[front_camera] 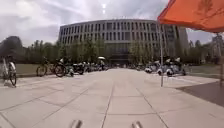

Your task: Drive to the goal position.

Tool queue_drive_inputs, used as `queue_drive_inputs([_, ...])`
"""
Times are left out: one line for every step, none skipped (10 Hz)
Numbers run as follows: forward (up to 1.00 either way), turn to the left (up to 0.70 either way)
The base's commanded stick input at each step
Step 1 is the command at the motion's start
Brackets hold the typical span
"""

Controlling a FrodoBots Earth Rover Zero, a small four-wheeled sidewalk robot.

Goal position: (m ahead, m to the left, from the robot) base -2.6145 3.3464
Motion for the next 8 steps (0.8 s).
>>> queue_drive_inputs([0.85,-0.01])
queue_drive_inputs([0.85,-0.01])
queue_drive_inputs([0.85,-0.03])
queue_drive_inputs([0.85,-0.13])
queue_drive_inputs([0.85,-0.24])
queue_drive_inputs([0.85,-0.35])
queue_drive_inputs([0.85,-0.35])
queue_drive_inputs([0.85,-0.01])
